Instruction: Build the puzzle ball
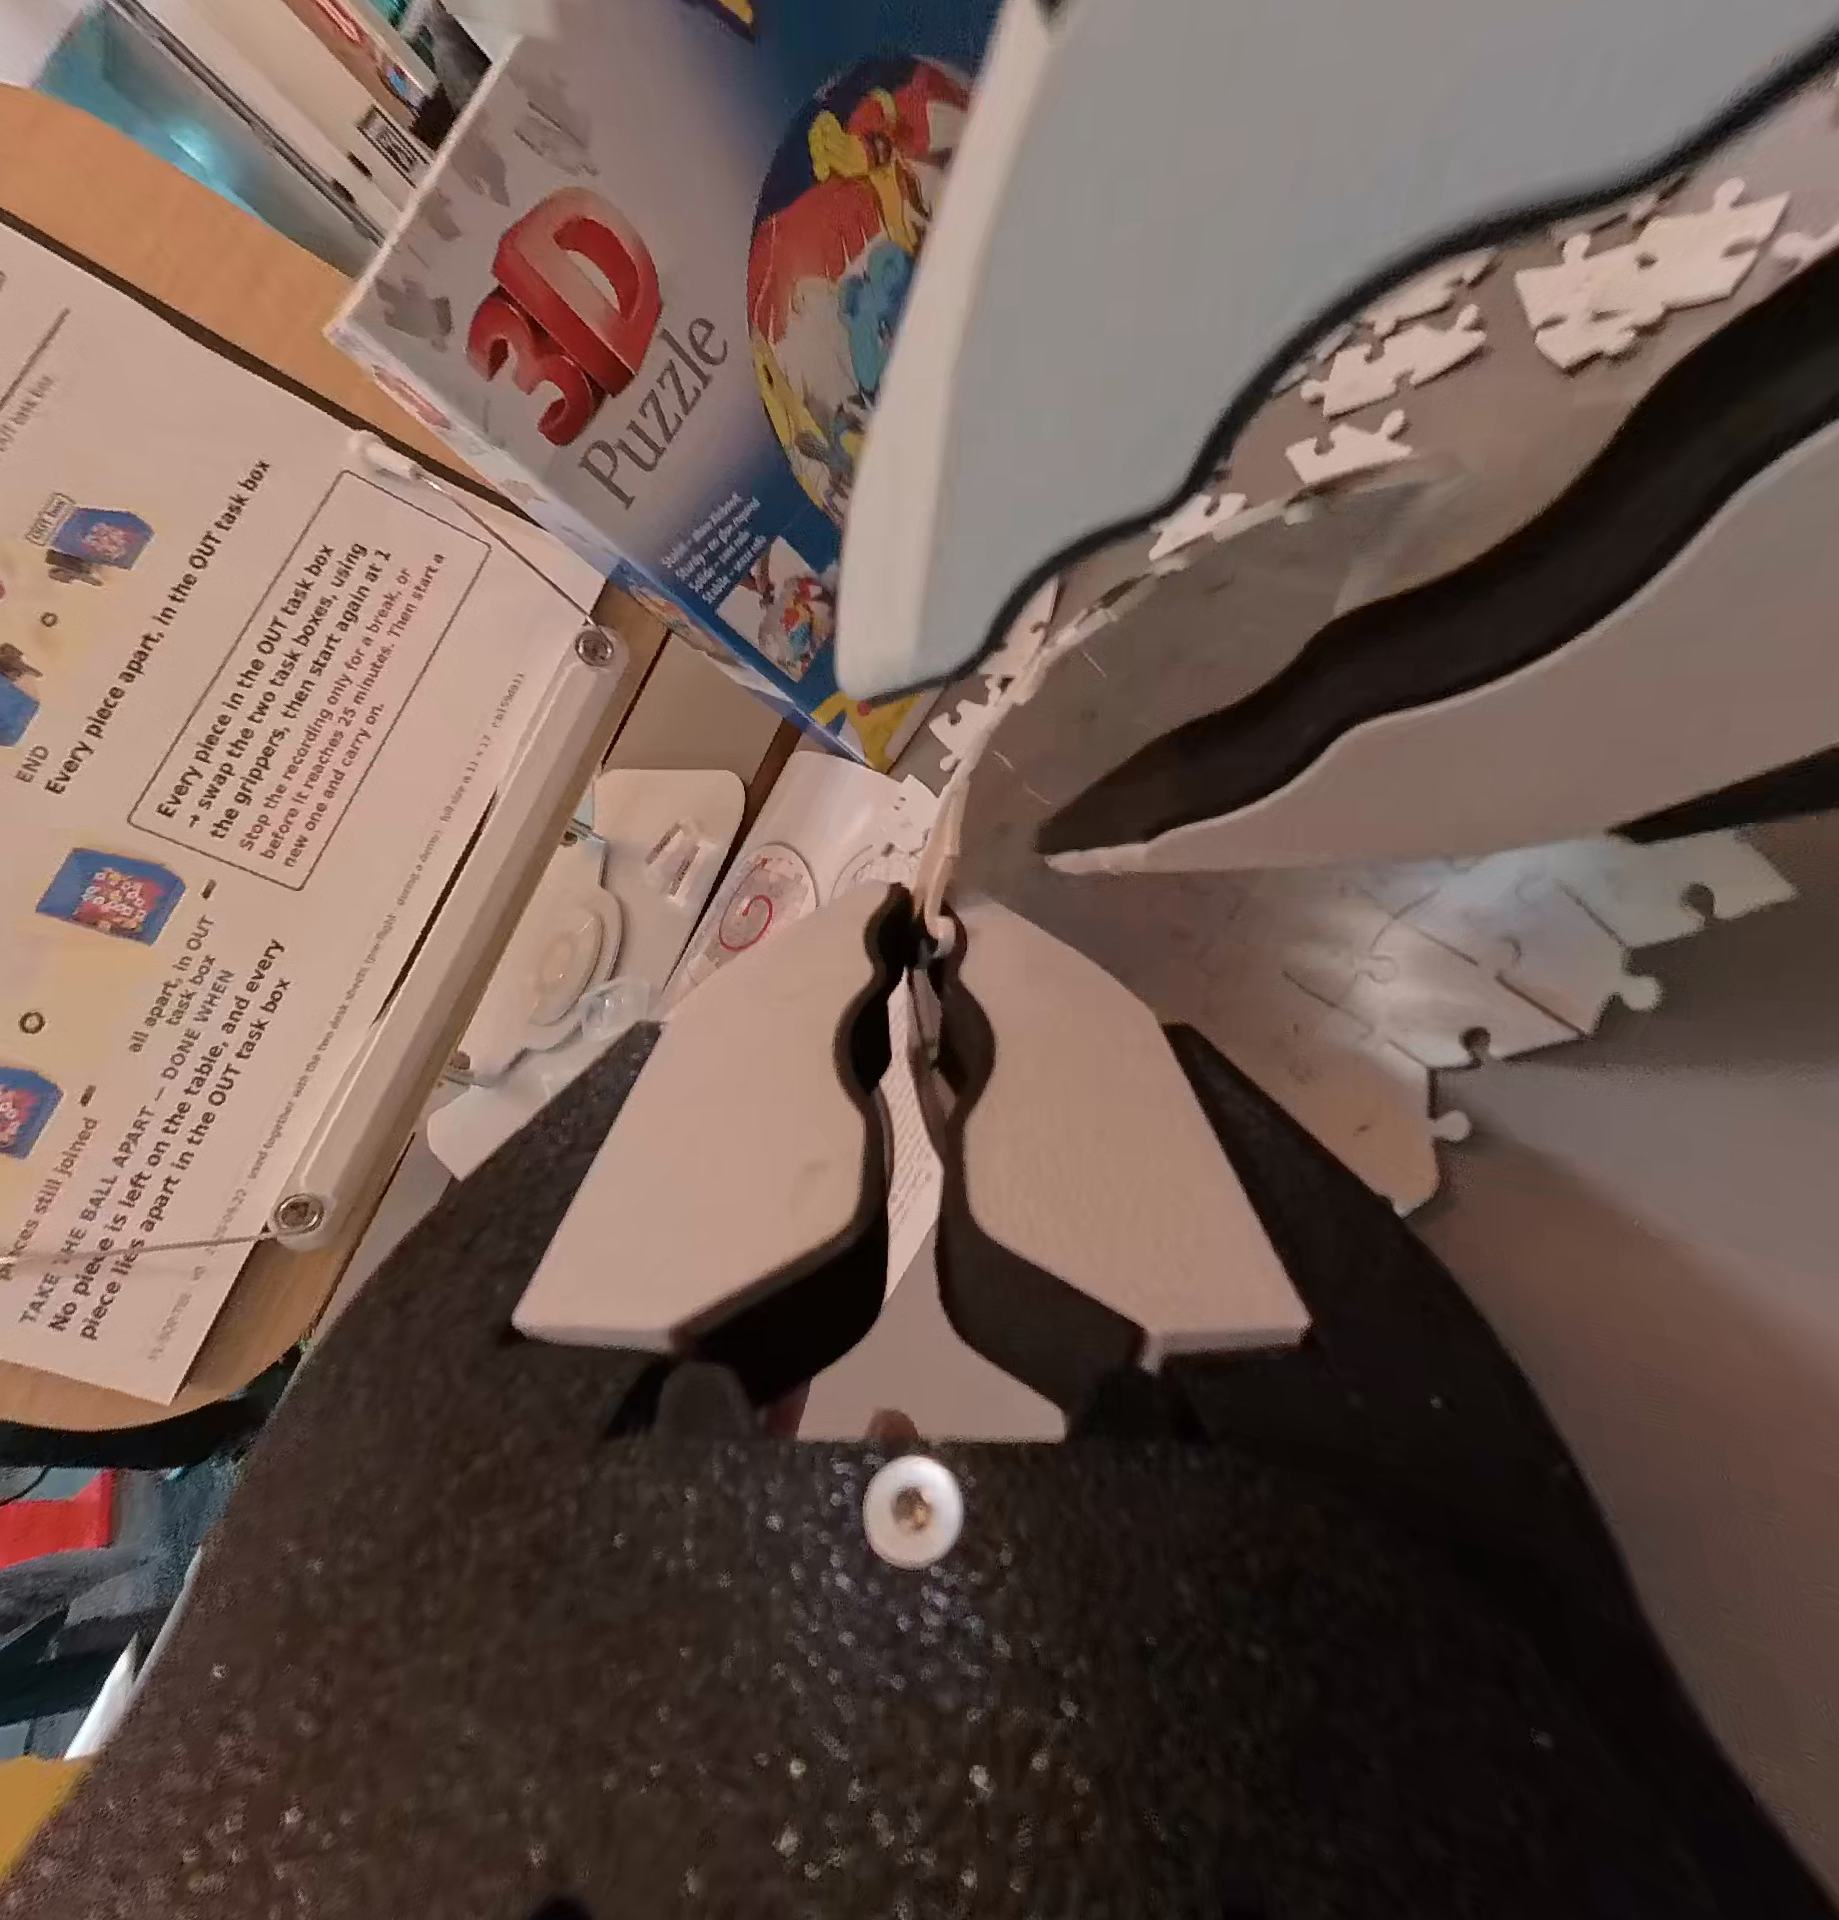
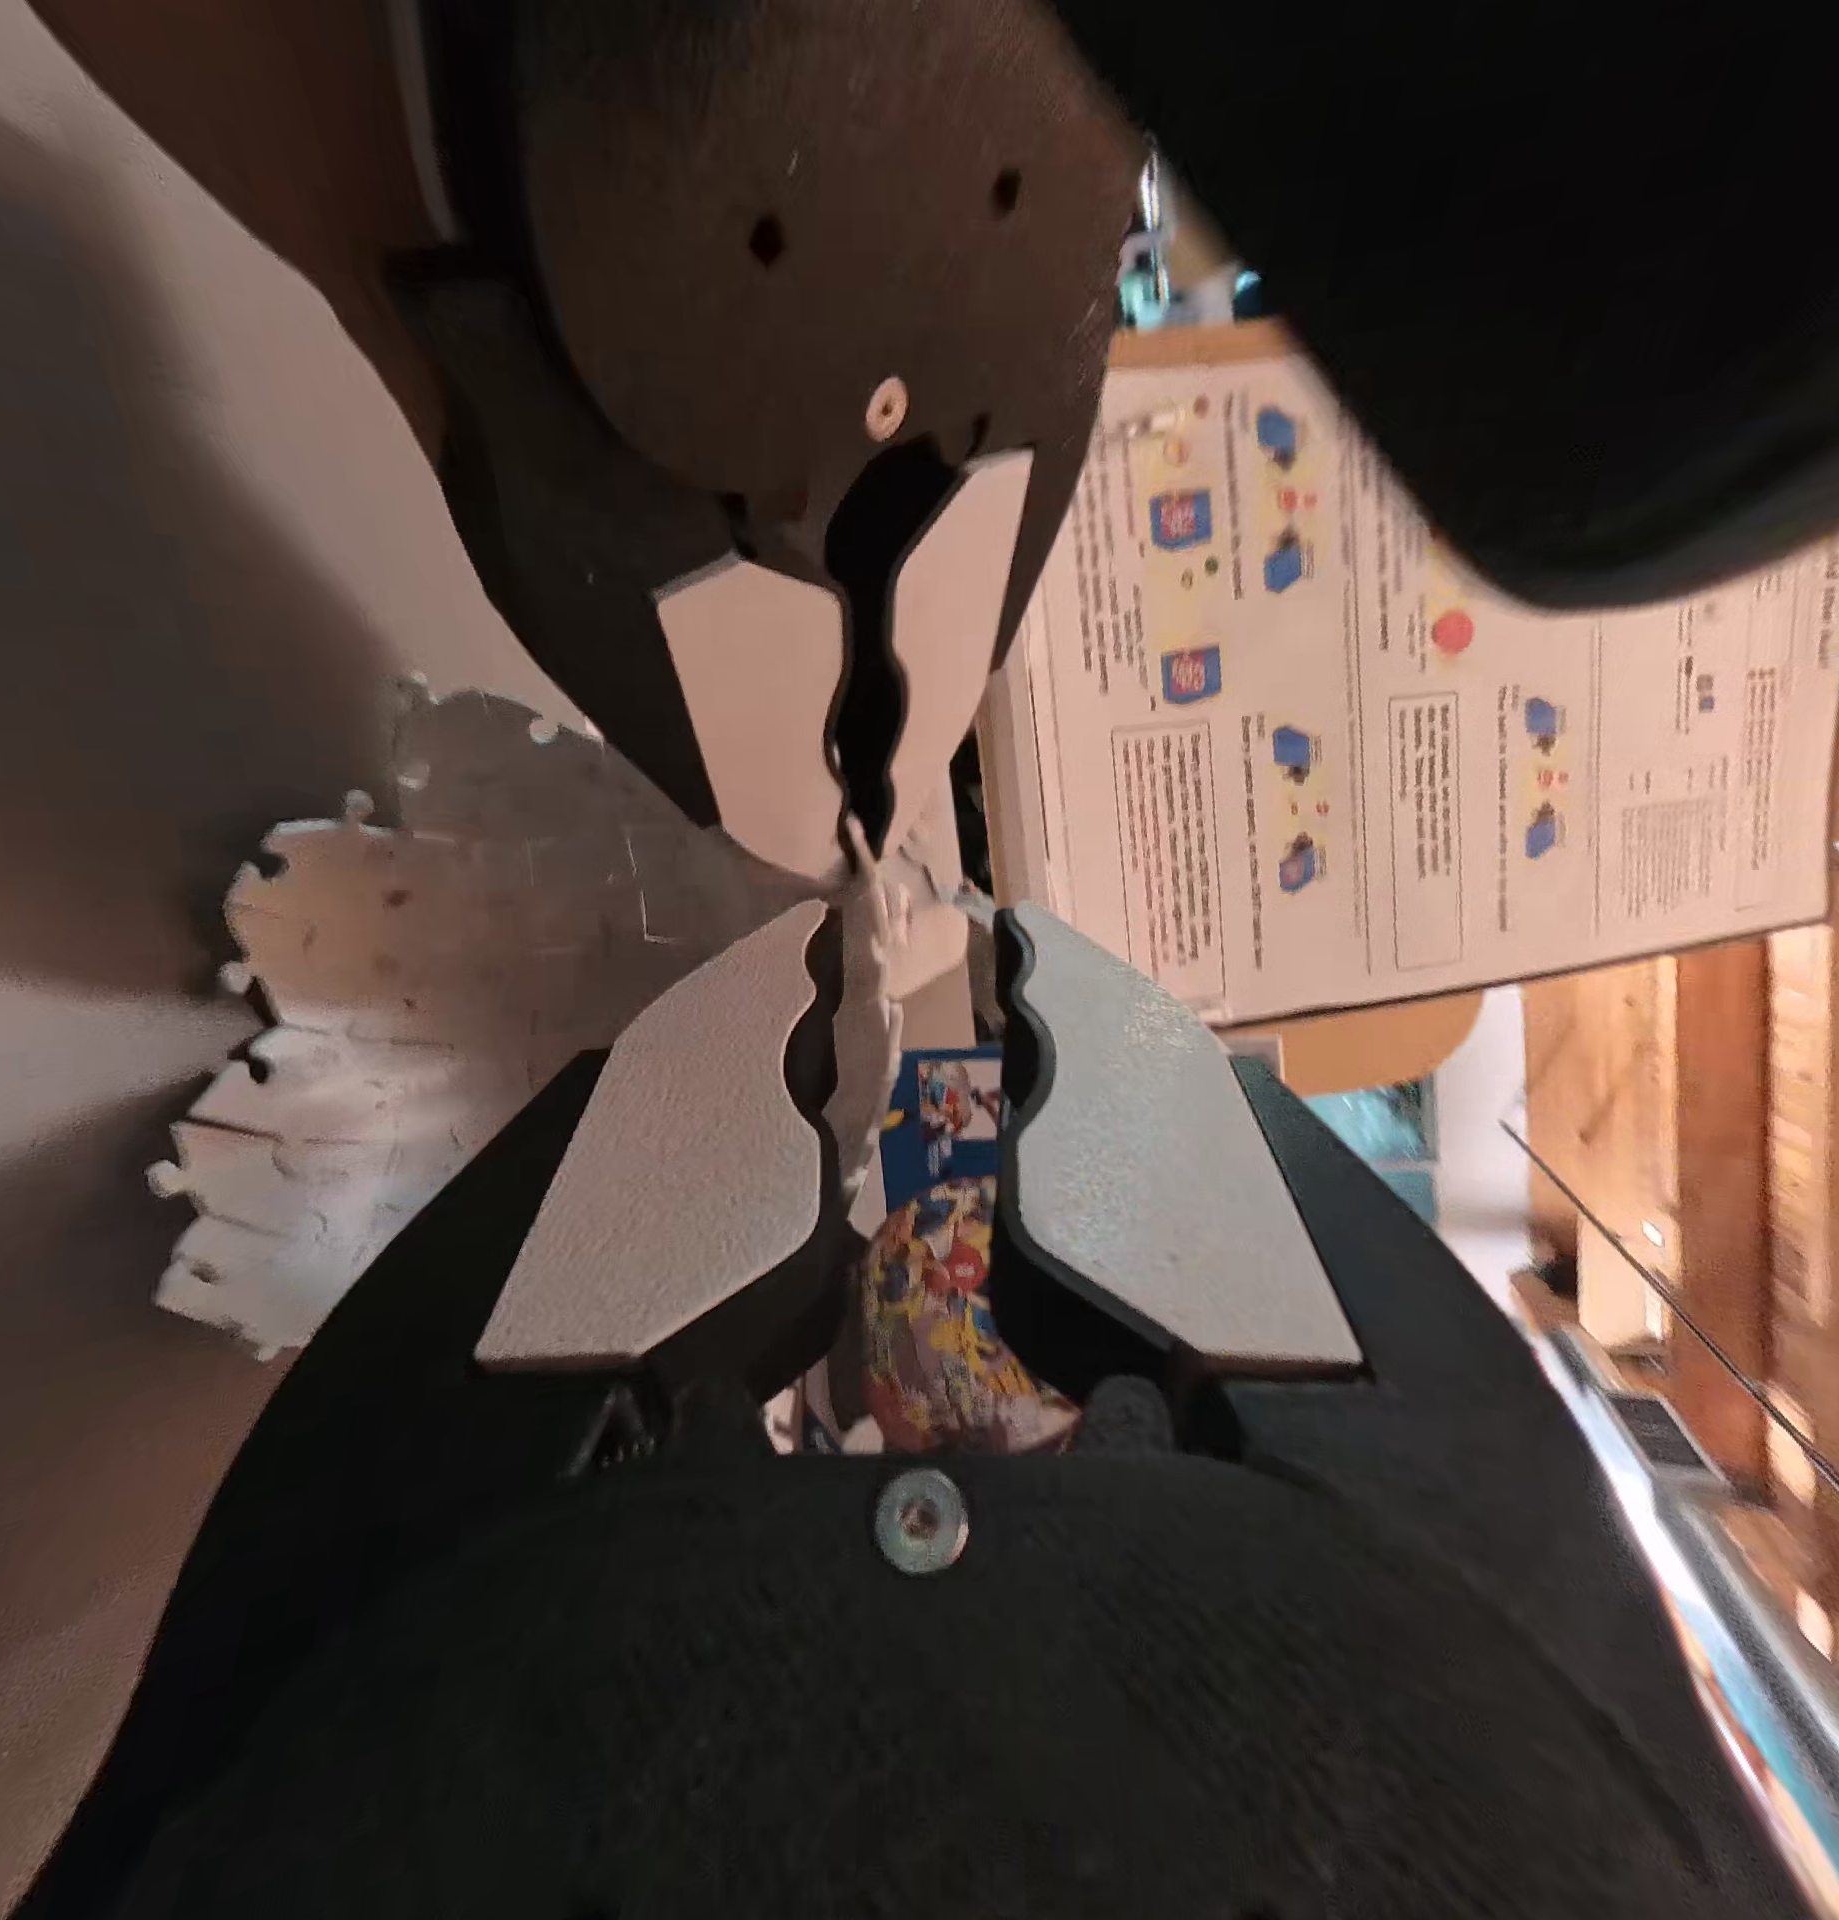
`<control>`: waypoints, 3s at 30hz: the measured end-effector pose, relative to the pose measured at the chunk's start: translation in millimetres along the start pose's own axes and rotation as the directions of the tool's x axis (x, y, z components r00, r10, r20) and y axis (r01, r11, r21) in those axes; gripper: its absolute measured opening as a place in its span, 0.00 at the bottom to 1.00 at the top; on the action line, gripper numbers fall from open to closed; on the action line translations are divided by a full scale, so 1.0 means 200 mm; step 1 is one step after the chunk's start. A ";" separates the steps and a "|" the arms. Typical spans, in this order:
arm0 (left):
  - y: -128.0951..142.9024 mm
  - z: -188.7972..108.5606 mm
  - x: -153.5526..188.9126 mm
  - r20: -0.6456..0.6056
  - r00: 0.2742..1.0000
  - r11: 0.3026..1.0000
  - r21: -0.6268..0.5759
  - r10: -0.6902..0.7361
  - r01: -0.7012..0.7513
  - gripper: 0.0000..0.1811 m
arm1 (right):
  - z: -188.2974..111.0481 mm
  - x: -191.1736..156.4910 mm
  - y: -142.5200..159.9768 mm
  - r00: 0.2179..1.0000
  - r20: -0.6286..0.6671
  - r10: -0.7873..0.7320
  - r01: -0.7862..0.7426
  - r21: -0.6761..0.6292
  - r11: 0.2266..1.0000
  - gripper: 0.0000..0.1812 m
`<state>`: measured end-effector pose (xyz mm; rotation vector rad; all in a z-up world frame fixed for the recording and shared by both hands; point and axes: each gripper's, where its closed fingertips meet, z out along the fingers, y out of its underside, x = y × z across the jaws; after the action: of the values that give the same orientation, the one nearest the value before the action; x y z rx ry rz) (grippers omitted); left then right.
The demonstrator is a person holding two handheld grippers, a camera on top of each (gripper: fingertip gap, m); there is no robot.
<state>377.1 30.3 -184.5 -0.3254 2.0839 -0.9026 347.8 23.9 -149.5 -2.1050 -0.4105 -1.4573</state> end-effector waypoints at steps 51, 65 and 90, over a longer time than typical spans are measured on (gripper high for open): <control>-0.05 -0.08 0.03 0.164 0.985 0.965 0.242 0.057 -0.096 0.02 | -0.06 -0.07 -0.05 0.972 0.193 -0.135 0.170 -0.177 0.970 0.12; -0.06 -0.08 0.04 0.215 0.975 0.954 0.277 0.051 -0.111 0.02 | -0.13 -0.02 0.04 0.979 0.150 -0.135 0.174 -0.288 0.942 0.15; -0.03 -0.10 0.03 0.337 0.935 0.952 0.239 0.105 -0.193 0.04 | -0.18 -0.06 0.18 0.984 -0.098 0.148 -0.175 -0.402 0.899 0.16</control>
<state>357.7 32.4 -175.6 -0.1528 1.6389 -0.9566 335.0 -25.3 -160.5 -2.3342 0.1105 -1.6136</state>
